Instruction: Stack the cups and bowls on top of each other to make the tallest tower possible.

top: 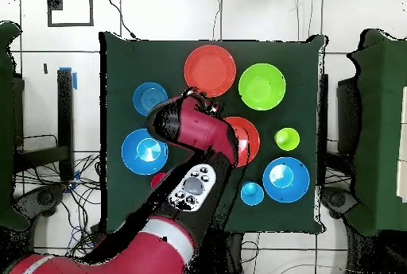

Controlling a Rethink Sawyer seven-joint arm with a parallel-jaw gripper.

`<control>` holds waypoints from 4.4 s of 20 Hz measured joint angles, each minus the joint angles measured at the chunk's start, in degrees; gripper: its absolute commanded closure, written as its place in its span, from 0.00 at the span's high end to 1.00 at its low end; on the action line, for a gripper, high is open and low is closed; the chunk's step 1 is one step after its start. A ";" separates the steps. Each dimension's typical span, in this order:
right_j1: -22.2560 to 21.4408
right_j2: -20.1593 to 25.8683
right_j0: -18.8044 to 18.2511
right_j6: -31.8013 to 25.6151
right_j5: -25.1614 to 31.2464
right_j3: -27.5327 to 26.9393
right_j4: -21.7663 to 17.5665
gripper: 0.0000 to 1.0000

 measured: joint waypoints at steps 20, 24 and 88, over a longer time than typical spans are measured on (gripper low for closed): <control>-9.07 30.16 -32.36 13.45 -23.60 20.42 -7.43 1.00; -9.08 34.41 -33.83 14.29 -23.59 22.38 -10.20 1.00; -6.18 31.26 -23.84 14.29 -36.98 22.35 -9.99 1.00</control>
